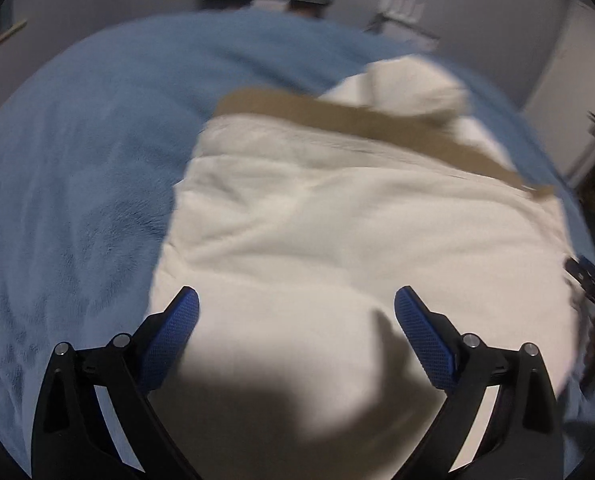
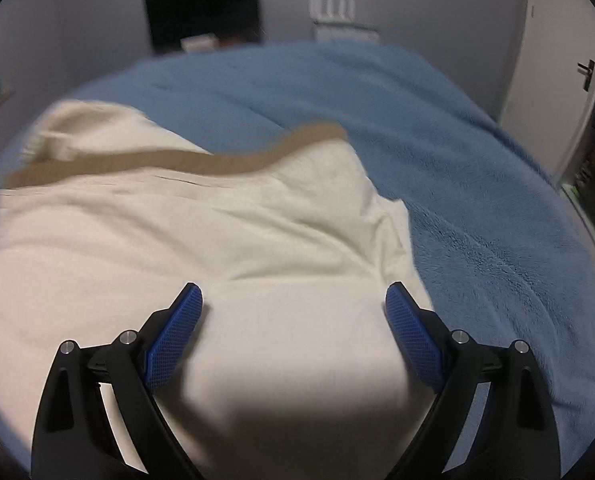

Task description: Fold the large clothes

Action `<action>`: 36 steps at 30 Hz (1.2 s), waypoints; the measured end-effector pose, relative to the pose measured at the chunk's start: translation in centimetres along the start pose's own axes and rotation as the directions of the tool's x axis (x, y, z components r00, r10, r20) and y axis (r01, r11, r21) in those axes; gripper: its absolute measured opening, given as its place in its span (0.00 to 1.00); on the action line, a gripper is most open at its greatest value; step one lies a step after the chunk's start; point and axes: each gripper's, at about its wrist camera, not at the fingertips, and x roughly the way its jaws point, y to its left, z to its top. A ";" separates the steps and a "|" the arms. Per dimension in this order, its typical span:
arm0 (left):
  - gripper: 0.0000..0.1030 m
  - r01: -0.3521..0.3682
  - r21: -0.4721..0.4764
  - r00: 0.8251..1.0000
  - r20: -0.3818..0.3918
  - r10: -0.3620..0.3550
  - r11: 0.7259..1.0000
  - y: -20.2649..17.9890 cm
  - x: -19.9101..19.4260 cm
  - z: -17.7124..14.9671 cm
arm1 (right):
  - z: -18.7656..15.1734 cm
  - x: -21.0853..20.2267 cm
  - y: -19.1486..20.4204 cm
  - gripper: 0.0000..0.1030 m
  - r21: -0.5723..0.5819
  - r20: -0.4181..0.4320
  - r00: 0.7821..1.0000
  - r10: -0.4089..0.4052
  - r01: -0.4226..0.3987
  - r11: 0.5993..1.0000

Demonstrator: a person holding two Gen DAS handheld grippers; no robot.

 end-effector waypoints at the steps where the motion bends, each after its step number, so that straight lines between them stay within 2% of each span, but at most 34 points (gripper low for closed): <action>1: 0.93 0.010 0.030 1.000 0.010 -0.010 1.000 -0.9 -0.9 -0.6 | -0.5 -1.4 0.9 0.86 -0.023 0.029 0.999 0.021 -0.021 1.000; 4: 0.93 0.026 0.113 0.999 0.026 -0.029 0.993 -4.0 -2.6 -3.4 | -2.8 -4.2 3.9 0.86 -0.100 0.058 0.994 0.090 -0.084 0.991; 7: 0.93 0.054 0.133 0.999 -0.011 -0.053 0.990 -5.5 -1.6 -5.9 | -5.7 -5.3 6.8 0.85 -0.148 0.042 0.988 0.150 -0.142 0.979; 8: 0.93 0.045 0.143 0.998 -0.043 -0.039 0.989 -6.1 -0.7 -6.7 | -6.5 -5.1 7.8 0.85 -0.162 0.018 0.987 0.161 -0.156 0.974; 11: 0.95 -0.030 0.223 0.998 -0.048 0.042 0.974 -6.8 0.6 -8.3 | -8.4 -5.0 9.1 0.85 -0.194 -0.005 0.991 0.136 -0.134 0.972; 14: 0.95 -0.059 0.192 0.994 -0.077 0.075 0.980 -5.2 1.1 -8.3 | -9.6 -4.5 6.9 0.85 -0.161 -0.006 0.997 0.071 -0.071 0.984; 17: 0.95 -0.095 0.093 0.989 -0.104 0.104 0.991 -2.8 0.7 -8.5 | -9.3 -3.5 2.9 0.86 -0.045 -0.030 1.000 -0.005 0.004 0.999; 19: 0.95 -0.122 0.021 0.985 -0.124 0.124 0.992 -1.1 0.8 -8.4 | -9.2 -3.2 1.0 0.86 0.015 -0.050 0.998 -0.033 0.033 0.999; 22: 0.95 -0.141 -0.032 0.981 -0.141 0.135 0.989 0.1 0.9 -8.3 | -9.3 -2.4 -0.6 0.86 0.081 -0.076 0.996 -0.043 0.049 0.995; 27: 0.93 -0.134 -0.047 0.986 -0.108 0.128 0.990 0.3 0.2 -7.6 | -8.9 -3.0 -0.6 0.86 0.101 -0.068 0.997 -0.043 0.050 0.994; 31: 0.93 -0.131 -0.056 0.991 -0.045 0.129 0.990 0.9 -0.8 -6.9 | -8.2 -4.0 -1.4 0.86 0.155 -0.039 0.999 -0.033 0.039 0.987; 36: 0.95 -0.189 -0.010 0.982 -0.010 0.189 0.982 2.4 0.6 -5.1 | -7.6 -2.8 -2.6 0.86 0.123 -0.063 0.997 -0.035 0.042 0.992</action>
